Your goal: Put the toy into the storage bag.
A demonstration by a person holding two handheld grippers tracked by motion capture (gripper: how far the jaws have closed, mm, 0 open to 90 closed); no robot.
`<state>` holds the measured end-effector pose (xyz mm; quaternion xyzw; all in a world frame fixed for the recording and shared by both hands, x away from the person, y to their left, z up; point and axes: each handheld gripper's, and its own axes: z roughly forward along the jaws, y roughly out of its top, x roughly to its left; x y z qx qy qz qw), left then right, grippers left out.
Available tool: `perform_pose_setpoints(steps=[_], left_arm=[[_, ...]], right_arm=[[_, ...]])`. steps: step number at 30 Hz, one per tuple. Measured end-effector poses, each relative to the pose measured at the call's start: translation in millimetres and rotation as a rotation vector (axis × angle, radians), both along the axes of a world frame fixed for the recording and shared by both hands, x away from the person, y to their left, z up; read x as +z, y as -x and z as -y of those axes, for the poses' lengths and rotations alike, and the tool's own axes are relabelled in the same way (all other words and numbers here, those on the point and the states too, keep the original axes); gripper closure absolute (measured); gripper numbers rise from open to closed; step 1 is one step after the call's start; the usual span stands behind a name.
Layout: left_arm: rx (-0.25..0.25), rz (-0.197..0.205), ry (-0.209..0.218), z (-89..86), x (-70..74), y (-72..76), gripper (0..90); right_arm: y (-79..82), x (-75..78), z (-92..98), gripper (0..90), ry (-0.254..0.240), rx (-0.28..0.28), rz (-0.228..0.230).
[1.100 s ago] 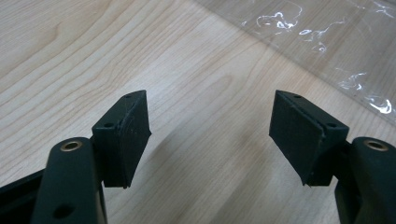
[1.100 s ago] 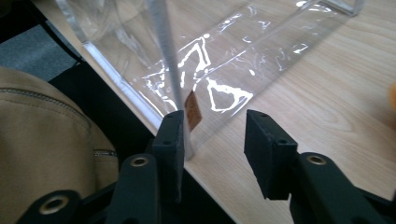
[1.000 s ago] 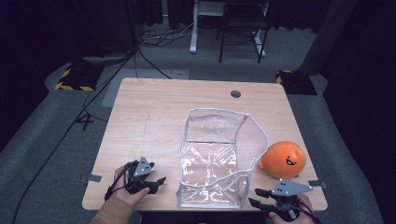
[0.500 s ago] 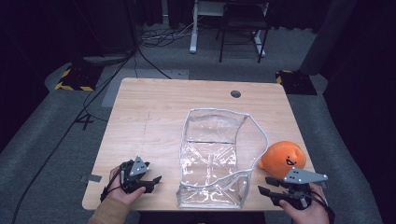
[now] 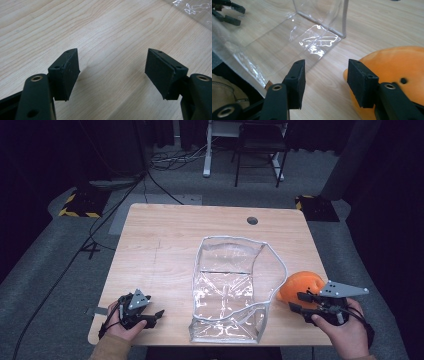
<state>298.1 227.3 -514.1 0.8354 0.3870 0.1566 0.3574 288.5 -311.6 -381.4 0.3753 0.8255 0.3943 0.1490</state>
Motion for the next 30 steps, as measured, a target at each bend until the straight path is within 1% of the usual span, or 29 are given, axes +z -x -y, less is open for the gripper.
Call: perform_pose_setpoints(steps=[1, 2, 3, 6, 7, 9, 10, 13, 16, 18, 20, 21, 23, 25, 29, 30], left_arm=[[0.004, 0.001, -0.002, -2.2, -0.4, 1.0, 28.1], [0.004, 0.001, -0.002, -2.2, -0.4, 1.0, 28.1], [0.013, -0.003, -0.004, -4.5, -1.3, 2.3, 28.1], [0.021, -0.007, -0.003, -7.0, -1.9, 3.1, 28.1], [0.024, -0.003, -0.007, -8.1, -1.9, 3.2, 28.1], [0.032, -0.008, -0.008, -9.6, -2.5, 3.7, 28.1], [0.034, -0.009, -0.011, -10.5, -3.2, 3.6, 28.1], [0.036, -0.013, -0.004, -11.5, -4.0, 3.1, 27.8], [0.035, -0.014, -0.001, -12.0, -4.3, 2.4, 27.4], [0.034, -0.013, -0.001, -12.3, -4.4, 2.2, 27.2], [0.031, -0.013, 0.006, -12.9, -5.0, 1.7, 26.8], [0.032, -0.012, 0.011, -12.9, -5.4, 1.7, 26.7], [0.029, -0.011, 0.013, -13.2, -5.8, 1.3, 26.4], [0.025, -0.010, 0.010, -13.5, -5.7, 1.0, 26.2], [0.019, -0.010, 0.006, -14.1, -5.5, 0.2, 25.9], [0.018, -0.010, 0.006, -14.1, -5.5, 0.1, 25.7]], right_arm=[[-3.7, 4.0, 3.4, 50.6, 0.004, -0.006, 0.003], [-3.7, 4.0, 3.4, 50.6, 0.004, -0.006, 0.003], [-7.3, 7.7, 7.1, 51.5, 0.014, -0.008, 0.005], [-10.7, 11.3, 11.1, 51.8, 0.022, -0.017, 0.009], [-13.2, 13.6, 14.3, 51.8, 0.026, -0.028, 0.012], [-17.3, 17.3, 20.1, 51.9, 0.031, -0.044, 0.015], [-20.9, 20.6, 25.4, 52.1, 0.033, -0.061, 0.020], [-27.2, 25.7, 35.2, 51.8, 0.039, -0.092, 0.026], [-34.0, 27.6, 45.3, 50.3, 0.049, -0.131, 0.020], [-35.7, 27.3, 47.7, 49.6, 0.050, -0.139, 0.017], [-42.9, 24.3, 57.0, 46.8, 0.062, -0.171, 0.012], [-44.5, 23.3, 58.8, 46.4, 0.061, -0.179, 0.008], [-46.7, 21.7, 61.4, 45.5, 0.062, -0.186, 0.002], [-51.6, 16.5, 65.7, 43.7, 0.061, -0.204, -0.016], [-58.8, 5.3, 69.5, 41.2, 0.060, -0.217, -0.042], [-61.9, -0.4, 70.1, 39.1, 0.060, -0.217, -0.058]])
